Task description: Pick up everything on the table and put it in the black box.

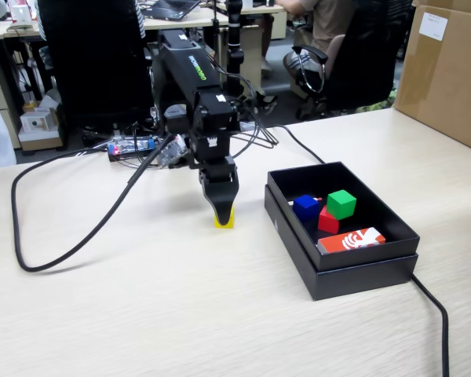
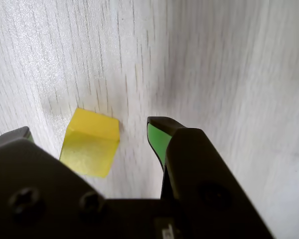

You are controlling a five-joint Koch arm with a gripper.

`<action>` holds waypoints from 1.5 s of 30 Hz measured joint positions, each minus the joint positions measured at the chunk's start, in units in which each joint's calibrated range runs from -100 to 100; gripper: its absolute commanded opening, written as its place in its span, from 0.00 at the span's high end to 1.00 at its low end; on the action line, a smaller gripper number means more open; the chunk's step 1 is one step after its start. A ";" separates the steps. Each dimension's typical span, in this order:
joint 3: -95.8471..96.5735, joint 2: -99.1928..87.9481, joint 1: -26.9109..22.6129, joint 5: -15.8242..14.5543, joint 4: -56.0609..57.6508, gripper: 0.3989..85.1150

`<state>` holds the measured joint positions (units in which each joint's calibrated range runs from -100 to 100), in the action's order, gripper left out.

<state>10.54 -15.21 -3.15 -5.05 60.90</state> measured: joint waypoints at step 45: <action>-42.99 23.56 -12.80 -4.44 6.43 0.86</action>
<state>-32.45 8.35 -15.95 -9.50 67.32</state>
